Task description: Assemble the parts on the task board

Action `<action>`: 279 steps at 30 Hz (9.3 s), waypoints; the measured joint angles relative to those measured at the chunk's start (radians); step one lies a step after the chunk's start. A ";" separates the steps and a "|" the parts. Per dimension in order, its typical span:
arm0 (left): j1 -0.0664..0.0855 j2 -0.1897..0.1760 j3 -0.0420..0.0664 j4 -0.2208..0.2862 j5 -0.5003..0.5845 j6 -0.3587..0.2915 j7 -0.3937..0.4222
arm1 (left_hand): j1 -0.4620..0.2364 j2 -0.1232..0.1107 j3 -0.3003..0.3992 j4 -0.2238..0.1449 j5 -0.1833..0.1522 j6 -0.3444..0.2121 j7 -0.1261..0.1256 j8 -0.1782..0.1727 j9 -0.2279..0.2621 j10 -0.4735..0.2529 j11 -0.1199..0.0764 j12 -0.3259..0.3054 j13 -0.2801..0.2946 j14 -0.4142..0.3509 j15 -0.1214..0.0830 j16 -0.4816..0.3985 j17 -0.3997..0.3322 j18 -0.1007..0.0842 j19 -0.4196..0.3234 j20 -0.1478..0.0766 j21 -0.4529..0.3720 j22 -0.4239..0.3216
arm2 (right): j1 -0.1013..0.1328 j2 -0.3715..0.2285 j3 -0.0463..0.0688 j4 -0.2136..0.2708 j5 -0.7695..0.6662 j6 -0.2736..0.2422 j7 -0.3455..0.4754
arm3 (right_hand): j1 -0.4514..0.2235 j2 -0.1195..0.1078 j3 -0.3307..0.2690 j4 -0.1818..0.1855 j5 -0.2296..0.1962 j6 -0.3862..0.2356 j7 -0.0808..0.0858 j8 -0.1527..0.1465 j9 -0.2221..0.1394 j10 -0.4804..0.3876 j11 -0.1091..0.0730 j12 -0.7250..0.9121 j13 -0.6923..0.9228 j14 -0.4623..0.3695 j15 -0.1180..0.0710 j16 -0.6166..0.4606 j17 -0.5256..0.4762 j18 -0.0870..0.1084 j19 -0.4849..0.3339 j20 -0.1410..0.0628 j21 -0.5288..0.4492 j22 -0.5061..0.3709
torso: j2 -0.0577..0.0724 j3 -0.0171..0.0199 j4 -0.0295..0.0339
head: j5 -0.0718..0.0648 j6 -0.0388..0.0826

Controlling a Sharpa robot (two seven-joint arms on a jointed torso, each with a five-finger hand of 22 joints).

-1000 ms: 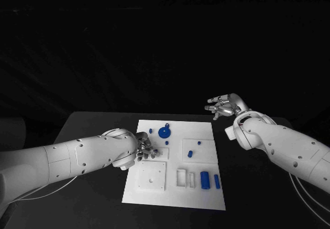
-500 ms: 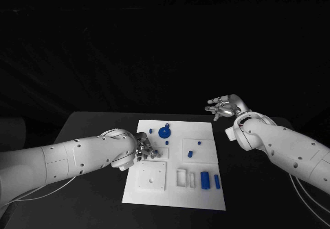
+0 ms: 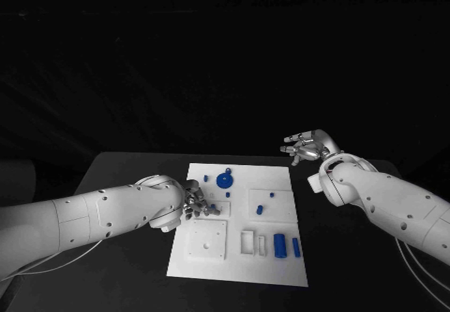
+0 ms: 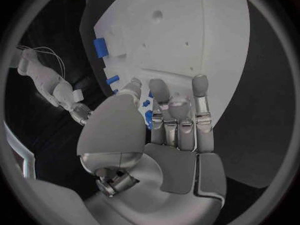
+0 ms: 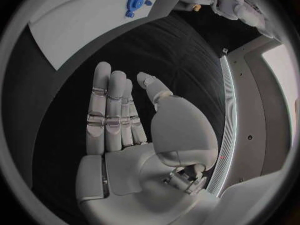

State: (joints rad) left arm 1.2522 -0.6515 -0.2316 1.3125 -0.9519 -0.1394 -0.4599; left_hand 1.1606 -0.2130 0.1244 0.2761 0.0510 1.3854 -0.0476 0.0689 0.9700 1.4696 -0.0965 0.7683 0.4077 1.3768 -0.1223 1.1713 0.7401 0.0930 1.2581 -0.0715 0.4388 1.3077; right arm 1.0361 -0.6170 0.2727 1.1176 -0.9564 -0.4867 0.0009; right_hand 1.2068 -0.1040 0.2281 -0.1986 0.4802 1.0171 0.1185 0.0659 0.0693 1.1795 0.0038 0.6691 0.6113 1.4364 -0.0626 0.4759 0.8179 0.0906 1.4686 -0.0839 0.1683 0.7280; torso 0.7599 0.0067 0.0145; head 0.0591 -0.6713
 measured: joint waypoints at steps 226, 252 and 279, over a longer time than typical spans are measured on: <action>0.061 -0.153 0.042 0.053 0.289 -0.163 0.256 | 0.128 0.235 0.166 -0.481 0.163 -0.210 0.128 -0.005 -0.794 -0.078 0.093 -0.548 -0.313 -0.138 0.071 -0.352 -0.356 -0.062 -0.072 0.001 -0.274 -0.091 | -0.049 0.052 -0.020 0.224 -0.540 0.210 -0.117 | 0.000 0.013 0.255 -0.083 -0.155 0.110 -0.026 0.000 0.000 0.036 -0.025 0.167 0.327 0.024 -0.021 0.270 0.178 -0.006 0.000 -0.018 0.326 0.346 | -0.001 -0.0055 0.0014 | 0.019 -0.011; 0.072 -0.142 0.043 0.049 0.591 -0.491 0.463 | 0.127 0.222 0.163 -0.483 0.163 -0.197 0.127 0.000 -0.830 -0.074 0.097 -0.569 -0.332 -0.128 0.074 -0.390 -0.337 -0.062 -0.061 0.004 -0.319 -0.084 | -0.034 0.296 -0.164 0.078 -0.826 0.278 -0.217 | 0.002 0.004 0.208 -0.020 -0.225 0.130 -0.029 0.000 0.000 0.125 -0.018 0.369 0.603 0.027 -0.009 0.471 0.296 -0.006 0.000 -0.010 0.408 0.467 | 0.001 -0.0096 0.0038 | 0.030 -0.008; 0.075 -0.120 0.043 0.047 0.683 -0.559 0.536 | 0.127 0.222 0.163 -0.483 0.163 -0.196 0.128 0.000 -0.830 -0.074 0.097 -0.573 -0.332 -0.128 0.074 -0.398 -0.335 -0.062 -0.061 0.004 -0.328 -0.074 | -0.054 0.386 -0.236 -0.016 -0.924 0.172 -0.284 | 0.024 -0.042 0.226 0.003 -0.284 0.022 -0.008 0.000 -0.005 0.134 -0.012 0.356 0.610 0.023 0.002 0.483 0.291 -0.006 -0.004 0.000 0.384 0.493 | 0.001 -0.0089 0.0024 | 0.040 -0.017</action>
State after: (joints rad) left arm 1.3276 -0.7718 -0.1885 1.3597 -0.2692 -0.6982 0.0762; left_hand 1.2881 0.0091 0.2875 -0.2071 0.2138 1.1897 0.0802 0.0690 0.1404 1.3953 0.0001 0.1952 0.0754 1.2487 -0.0481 0.7732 0.4053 0.0305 1.1975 -0.0679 0.1112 1.2338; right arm 0.9823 -0.2312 0.0371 1.1018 -1.8801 -0.3148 -0.2830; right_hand 1.2304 -0.1464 0.4537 -0.1956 0.1967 1.0391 0.1108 0.0658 0.0643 1.3133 -0.0084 1.0253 1.2216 1.4597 -0.0609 0.9593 1.1085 0.0847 1.4649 -0.0837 0.5518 1.2214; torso 0.7613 -0.0022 0.0169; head 0.0993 -0.6879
